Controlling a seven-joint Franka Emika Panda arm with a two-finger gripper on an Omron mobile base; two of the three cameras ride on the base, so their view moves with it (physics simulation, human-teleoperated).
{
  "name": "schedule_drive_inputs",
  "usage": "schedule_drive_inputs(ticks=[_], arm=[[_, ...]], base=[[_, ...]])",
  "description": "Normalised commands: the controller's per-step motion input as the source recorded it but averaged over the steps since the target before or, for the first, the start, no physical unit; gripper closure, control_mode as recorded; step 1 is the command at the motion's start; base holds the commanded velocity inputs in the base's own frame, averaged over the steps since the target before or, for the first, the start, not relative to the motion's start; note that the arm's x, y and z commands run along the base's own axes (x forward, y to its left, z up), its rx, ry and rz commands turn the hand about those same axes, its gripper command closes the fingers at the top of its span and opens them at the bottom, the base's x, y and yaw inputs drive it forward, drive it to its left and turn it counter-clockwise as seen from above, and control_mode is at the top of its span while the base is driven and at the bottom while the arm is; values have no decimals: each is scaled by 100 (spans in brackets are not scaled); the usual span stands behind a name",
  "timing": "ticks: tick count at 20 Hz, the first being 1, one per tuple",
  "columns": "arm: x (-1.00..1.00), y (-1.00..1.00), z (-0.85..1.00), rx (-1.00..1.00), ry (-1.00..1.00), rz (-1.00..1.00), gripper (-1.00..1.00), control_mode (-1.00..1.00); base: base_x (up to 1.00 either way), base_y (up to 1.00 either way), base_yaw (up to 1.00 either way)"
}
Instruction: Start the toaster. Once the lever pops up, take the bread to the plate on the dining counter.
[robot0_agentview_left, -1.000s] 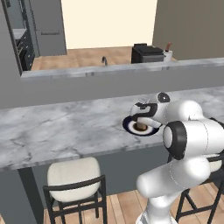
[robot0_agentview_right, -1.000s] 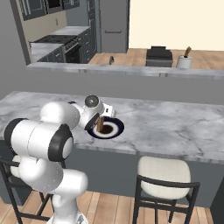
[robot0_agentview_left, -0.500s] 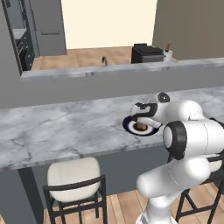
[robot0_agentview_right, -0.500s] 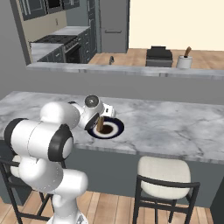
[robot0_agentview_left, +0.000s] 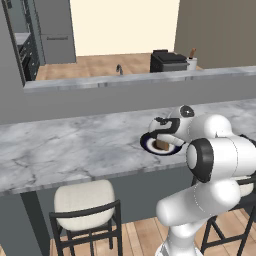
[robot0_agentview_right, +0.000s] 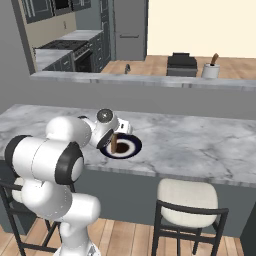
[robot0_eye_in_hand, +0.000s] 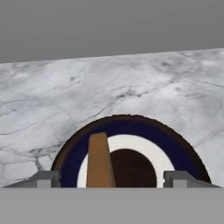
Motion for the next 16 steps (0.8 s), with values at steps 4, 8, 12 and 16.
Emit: schedule_drive_inputs(ticks=[4, 8, 12, 16], arm=[[0, 0, 0, 0, 0, 0, -100, -100], [0, 0, 0, 0, 0, 0, -100, -100], [0, 0, 1, 0, 0, 0, -100, -100], [0, 0, 22, 0, 3, 0, -100, -100]], base=[[0, 0, 0], [0, 0, 0], [0, 0, 0], [0, 0, 0]])
